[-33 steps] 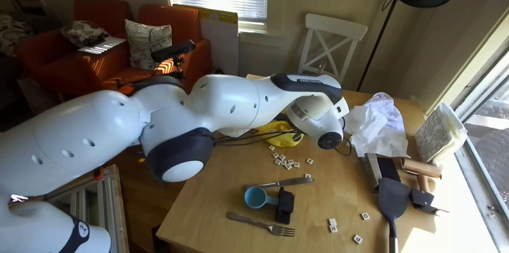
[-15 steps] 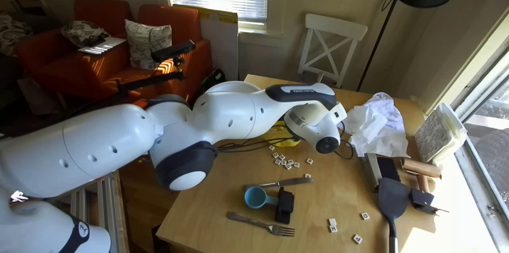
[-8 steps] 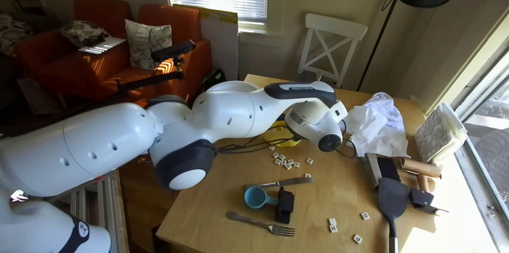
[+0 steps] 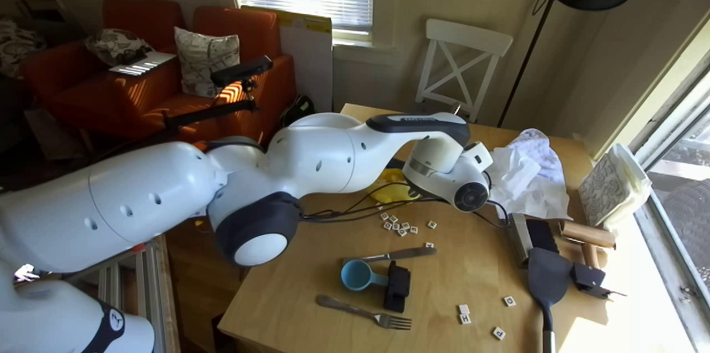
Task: Move the mug to the left
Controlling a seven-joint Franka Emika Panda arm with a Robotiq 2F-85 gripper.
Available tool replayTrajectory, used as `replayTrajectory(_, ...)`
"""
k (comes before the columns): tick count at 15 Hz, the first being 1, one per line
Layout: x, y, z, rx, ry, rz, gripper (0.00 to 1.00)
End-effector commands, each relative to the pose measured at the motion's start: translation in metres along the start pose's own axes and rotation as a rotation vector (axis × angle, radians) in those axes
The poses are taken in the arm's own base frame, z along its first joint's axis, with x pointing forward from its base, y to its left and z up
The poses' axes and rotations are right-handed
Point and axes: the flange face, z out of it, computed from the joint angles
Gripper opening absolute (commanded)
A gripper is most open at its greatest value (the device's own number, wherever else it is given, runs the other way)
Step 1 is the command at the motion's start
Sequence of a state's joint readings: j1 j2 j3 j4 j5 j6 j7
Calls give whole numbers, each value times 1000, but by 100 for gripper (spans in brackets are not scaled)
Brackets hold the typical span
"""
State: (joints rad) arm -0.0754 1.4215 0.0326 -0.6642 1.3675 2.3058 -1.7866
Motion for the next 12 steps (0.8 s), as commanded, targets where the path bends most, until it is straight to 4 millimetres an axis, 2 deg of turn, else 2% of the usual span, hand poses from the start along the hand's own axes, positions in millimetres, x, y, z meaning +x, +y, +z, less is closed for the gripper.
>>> replayTrajectory(1,1,2,0,1,-68,-25,4)
replayTrajectory(7,8,-1,0,41,-151,-92,4)
replayTrajectory(8,9,-1,0,43,-165,-107,9)
replayTrajectory(9,11,-1,0,45,-171,-115,40)
replayTrajectory(10,13,-1,0,43,-176,-125,41)
replayTrajectory(12,17,-2,-1,40,-191,-138,53)
